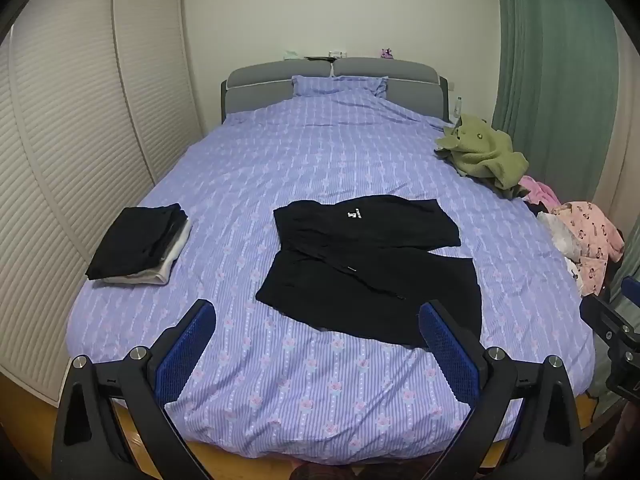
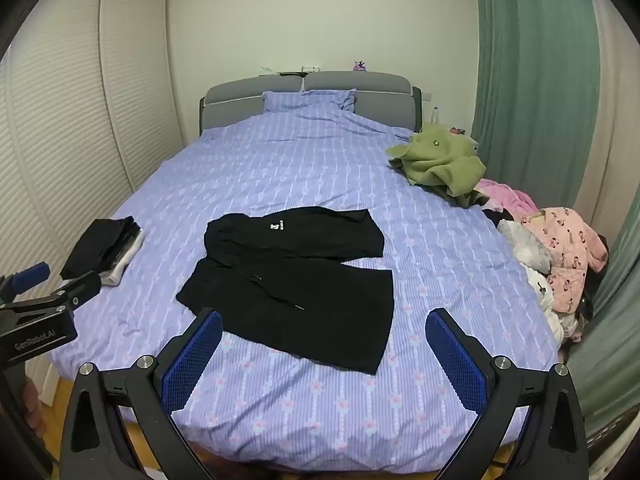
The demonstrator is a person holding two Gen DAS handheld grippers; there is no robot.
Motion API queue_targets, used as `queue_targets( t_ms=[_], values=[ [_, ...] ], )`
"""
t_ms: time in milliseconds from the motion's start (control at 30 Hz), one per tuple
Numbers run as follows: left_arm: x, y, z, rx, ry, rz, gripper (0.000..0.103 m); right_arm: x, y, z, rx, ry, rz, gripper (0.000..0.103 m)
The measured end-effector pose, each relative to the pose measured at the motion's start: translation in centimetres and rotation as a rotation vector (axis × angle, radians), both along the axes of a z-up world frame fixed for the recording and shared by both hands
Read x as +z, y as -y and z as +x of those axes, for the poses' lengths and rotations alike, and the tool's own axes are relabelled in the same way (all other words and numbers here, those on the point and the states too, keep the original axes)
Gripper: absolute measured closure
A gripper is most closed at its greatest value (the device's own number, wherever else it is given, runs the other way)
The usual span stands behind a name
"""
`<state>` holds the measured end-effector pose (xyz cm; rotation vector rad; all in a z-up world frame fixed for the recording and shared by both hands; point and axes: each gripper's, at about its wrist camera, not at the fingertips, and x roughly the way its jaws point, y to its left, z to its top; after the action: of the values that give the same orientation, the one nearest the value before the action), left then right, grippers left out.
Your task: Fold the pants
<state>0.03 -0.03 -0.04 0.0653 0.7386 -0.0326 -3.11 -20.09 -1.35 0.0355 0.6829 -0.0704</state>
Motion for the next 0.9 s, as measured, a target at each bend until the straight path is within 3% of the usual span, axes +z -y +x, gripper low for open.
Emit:
queue_targets(
  t_ms=[333, 900],
  values=[
    [0.4, 0.1, 0.8, -0.022, -0.011, -0.034, 0.0, 0.2, -0.1, 0.1, 0.004, 0.006, -0.005, 0.0],
    [0.4, 0.3, 1.3, -0.057, 0.016, -0.023, 0.0, 0.6, 0.0, 1.2, 0.006, 0.015, -0.002, 0.0]
  ],
)
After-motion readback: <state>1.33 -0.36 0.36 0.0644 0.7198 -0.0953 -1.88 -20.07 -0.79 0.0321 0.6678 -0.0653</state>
